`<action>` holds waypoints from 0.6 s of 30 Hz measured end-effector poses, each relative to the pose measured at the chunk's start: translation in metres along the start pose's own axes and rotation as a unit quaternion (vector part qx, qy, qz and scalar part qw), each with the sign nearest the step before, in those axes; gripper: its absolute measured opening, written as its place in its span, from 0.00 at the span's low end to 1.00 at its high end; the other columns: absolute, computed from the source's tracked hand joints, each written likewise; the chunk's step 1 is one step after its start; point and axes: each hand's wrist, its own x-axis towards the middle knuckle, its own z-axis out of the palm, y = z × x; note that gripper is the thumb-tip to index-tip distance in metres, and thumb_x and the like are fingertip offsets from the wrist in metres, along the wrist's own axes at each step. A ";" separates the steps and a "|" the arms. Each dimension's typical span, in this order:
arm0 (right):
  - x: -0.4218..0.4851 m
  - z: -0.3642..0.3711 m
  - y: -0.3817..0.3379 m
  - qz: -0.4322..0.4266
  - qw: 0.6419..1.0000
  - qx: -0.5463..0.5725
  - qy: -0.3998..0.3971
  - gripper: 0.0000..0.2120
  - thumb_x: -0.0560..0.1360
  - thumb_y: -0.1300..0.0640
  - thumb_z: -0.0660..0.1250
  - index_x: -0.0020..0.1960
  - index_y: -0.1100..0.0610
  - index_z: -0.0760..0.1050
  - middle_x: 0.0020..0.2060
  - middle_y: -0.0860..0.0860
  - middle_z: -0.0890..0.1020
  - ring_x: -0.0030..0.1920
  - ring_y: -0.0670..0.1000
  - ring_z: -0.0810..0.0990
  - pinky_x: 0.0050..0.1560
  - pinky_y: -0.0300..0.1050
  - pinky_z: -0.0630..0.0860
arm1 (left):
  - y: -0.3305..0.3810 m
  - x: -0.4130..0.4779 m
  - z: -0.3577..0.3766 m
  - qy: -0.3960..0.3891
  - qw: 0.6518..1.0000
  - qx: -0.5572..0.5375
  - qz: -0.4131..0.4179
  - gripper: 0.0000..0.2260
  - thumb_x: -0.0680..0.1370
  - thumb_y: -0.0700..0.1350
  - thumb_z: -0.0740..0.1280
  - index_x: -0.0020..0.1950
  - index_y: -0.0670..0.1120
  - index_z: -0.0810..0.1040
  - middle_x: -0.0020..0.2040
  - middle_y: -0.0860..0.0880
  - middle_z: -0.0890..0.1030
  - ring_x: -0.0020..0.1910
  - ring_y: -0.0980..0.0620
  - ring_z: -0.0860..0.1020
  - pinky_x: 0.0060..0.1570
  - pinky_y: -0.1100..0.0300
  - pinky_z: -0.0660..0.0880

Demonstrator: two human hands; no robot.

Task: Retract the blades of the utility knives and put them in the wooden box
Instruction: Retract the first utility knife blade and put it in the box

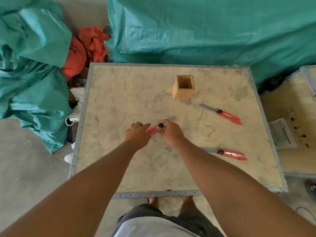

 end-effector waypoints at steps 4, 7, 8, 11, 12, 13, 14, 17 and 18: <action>0.001 0.009 0.003 0.039 0.998 0.048 0.006 0.19 0.79 0.51 0.66 0.69 0.52 0.73 0.54 0.56 0.83 0.53 0.58 0.83 0.51 0.49 0.81 | -0.007 -0.005 0.016 0.023 1.000 0.009 0.006 0.21 0.75 0.52 0.68 0.69 0.57 0.72 0.60 0.47 0.74 0.59 0.44 0.72 0.51 0.48 0.77; 0.004 0.017 0.005 0.049 0.995 0.087 0.031 0.18 0.79 0.53 0.67 0.68 0.52 0.75 0.52 0.56 0.84 0.51 0.57 0.83 0.51 0.47 0.80 | -0.009 -0.006 0.023 0.036 0.999 -0.027 -0.002 0.20 0.77 0.48 0.68 0.69 0.57 0.73 0.58 0.46 0.74 0.58 0.44 0.72 0.45 0.50 0.77; 0.004 0.017 0.004 0.050 0.993 0.094 0.042 0.17 0.79 0.54 0.67 0.67 0.53 0.75 0.51 0.56 0.84 0.51 0.56 0.83 0.51 0.46 0.80 | -0.010 -0.006 0.025 0.043 0.998 -0.041 -0.002 0.20 0.77 0.47 0.68 0.68 0.56 0.74 0.57 0.46 0.74 0.57 0.44 0.72 0.44 0.50 0.78; 0.008 0.019 0.006 0.070 0.988 0.125 0.061 0.14 0.80 0.56 0.65 0.65 0.53 0.77 0.50 0.55 0.85 0.50 0.55 0.84 0.50 0.46 0.80 | -0.012 -0.008 0.028 0.052 0.996 -0.069 0.003 0.19 0.77 0.45 0.68 0.68 0.52 0.75 0.57 0.44 0.74 0.56 0.42 0.72 0.45 0.47 0.79; 0.008 0.021 0.007 0.076 0.986 0.130 0.067 0.13 0.80 0.55 0.65 0.64 0.52 0.78 0.50 0.54 0.85 0.50 0.55 0.84 0.50 0.45 0.80 | -0.014 -0.008 0.030 0.051 0.996 -0.071 0.008 0.19 0.77 0.45 0.69 0.68 0.50 0.75 0.57 0.43 0.75 0.57 0.42 0.73 0.48 0.47 0.79; 0.009 0.021 0.008 0.079 0.985 0.133 0.072 0.12 0.80 0.54 0.65 0.63 0.52 0.78 0.50 0.53 0.85 0.50 0.54 0.84 0.49 0.45 0.79 | -0.016 -0.007 0.030 0.046 0.996 -0.069 0.013 0.19 0.77 0.45 0.68 0.68 0.48 0.75 0.58 0.43 0.75 0.57 0.41 0.73 0.50 0.47 0.78; 0.008 0.022 0.008 0.081 0.985 0.132 0.076 0.12 0.80 0.54 0.65 0.62 0.52 0.79 0.50 0.53 0.85 0.50 0.53 0.83 0.48 0.43 0.78 | -0.018 -0.007 0.030 0.038 0.997 -0.066 0.017 0.19 0.77 0.46 0.68 0.68 0.46 0.75 0.58 0.42 0.74 0.57 0.41 0.73 0.52 0.48 0.77; 0.004 0.024 0.007 0.084 0.979 0.157 0.096 0.09 0.80 0.54 0.67 0.58 0.53 0.80 0.49 0.51 0.85 0.49 0.52 0.82 0.49 0.43 0.77 | -0.018 -0.009 0.030 0.028 0.996 -0.082 0.028 0.17 0.76 0.45 0.69 0.65 0.46 0.78 0.55 0.42 0.75 0.55 0.41 0.74 0.54 0.48 0.76; 0.001 0.024 0.006 0.091 0.974 0.179 0.103 0.08 0.79 0.54 0.68 0.56 0.53 0.81 0.47 0.50 0.84 0.49 0.52 0.83 0.50 0.45 0.79 | -0.016 -0.012 0.030 0.030 0.994 -0.096 0.032 0.16 0.76 0.45 0.70 0.63 0.47 0.79 0.54 0.42 0.75 0.53 0.41 0.74 0.53 0.48 0.77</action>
